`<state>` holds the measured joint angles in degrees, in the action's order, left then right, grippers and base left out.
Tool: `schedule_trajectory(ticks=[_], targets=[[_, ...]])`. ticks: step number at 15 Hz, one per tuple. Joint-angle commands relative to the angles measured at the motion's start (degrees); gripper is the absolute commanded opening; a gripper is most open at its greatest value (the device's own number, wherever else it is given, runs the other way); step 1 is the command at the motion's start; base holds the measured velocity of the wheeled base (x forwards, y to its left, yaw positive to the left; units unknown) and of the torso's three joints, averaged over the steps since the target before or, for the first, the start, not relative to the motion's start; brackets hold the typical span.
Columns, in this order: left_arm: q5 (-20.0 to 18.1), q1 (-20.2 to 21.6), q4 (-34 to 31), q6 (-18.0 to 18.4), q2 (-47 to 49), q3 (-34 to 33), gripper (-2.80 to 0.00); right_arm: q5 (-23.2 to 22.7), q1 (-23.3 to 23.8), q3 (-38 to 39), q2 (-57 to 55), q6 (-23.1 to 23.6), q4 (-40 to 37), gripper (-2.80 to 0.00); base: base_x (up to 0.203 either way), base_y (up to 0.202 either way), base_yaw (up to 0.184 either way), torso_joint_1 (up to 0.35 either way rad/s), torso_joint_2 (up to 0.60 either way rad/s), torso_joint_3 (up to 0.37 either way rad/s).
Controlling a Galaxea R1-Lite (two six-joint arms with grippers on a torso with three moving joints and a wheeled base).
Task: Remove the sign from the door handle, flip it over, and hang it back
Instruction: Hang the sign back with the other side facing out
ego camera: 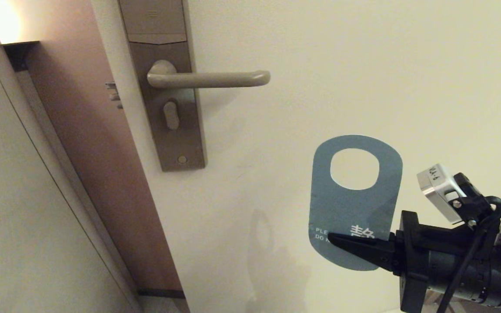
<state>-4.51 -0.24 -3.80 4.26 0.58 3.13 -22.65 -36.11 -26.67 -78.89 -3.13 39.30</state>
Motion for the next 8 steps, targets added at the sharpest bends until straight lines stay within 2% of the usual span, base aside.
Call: schedule_trajectory(ticks=[1, 3, 5, 8], targets=[[-0.22, -0.02, 0.58, 1.12, -0.58, -0.1, -2.8, -0.2, -0.01, 0.13, -0.04, -0.03, 0.25, -2.8, 0.0, 0.0, 0.0, 0.0, 0.0, 0.0], [1.29, -0.02, 3.21, 5.33, -0.58, -2.87, -2.8, -0.11, -0.01, 0.21, 0.14, -0.03, 0.25, -2.8, 0.0, 0.0, 0.0, 0.0, 0.0, 0.0], [1.88, 0.06, 3.7, 6.57, -0.58, -3.13, -2.8, -0.11, -0.01, 0.28, 0.22, -0.03, 0.25, -2.8, 0.0, 0.0, 0.0, 0.0, 0.0, 0.0], [2.38, -0.02, 3.7, 4.63, -0.58, -3.13, -2.8, -0.11, -0.01, 0.39, 0.63, -0.06, 0.25, -2.8, 0.0, 0.0, 0.0, 0.0, 0.0, 0.0]])
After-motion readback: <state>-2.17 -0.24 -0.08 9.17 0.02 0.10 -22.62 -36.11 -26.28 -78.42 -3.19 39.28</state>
